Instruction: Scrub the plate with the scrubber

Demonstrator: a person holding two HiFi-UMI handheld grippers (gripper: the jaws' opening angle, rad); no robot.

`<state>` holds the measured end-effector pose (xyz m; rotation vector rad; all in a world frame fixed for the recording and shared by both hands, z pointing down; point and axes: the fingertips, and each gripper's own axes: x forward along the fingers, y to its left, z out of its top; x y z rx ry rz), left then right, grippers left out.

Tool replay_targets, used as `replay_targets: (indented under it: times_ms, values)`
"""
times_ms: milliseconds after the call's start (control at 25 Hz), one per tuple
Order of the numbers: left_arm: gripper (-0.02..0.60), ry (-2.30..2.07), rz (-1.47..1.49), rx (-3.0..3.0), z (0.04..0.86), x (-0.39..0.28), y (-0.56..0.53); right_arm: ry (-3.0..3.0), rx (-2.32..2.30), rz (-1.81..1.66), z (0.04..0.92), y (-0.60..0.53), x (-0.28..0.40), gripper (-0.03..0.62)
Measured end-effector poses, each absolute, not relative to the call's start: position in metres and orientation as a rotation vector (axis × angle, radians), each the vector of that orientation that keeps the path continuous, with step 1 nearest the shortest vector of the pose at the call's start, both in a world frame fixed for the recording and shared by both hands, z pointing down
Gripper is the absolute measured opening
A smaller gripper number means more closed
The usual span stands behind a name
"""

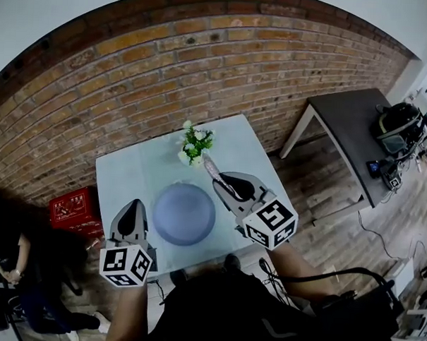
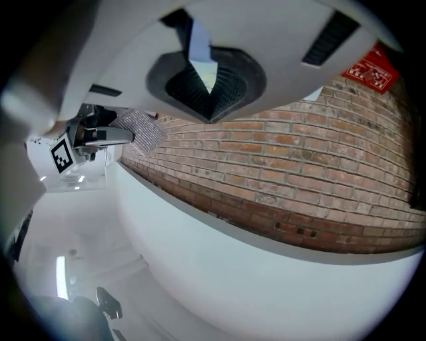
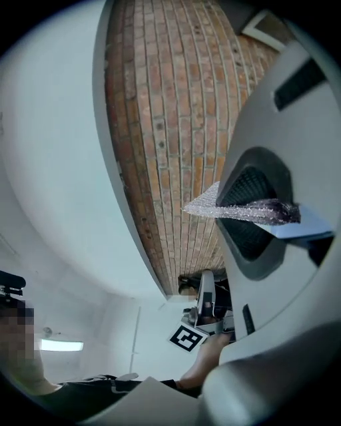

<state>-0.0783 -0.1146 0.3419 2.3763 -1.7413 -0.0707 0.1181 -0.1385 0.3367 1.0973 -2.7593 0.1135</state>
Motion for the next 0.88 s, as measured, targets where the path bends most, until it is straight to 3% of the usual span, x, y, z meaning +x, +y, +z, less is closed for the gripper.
replay_targets:
  times_ms: [880]
  values:
    - [0.009,-1.822,-0.108,2.363,0.323,-0.106,-0.116,-2.672,1.261,0.022,0.334,-0.150,0.110,0.066]
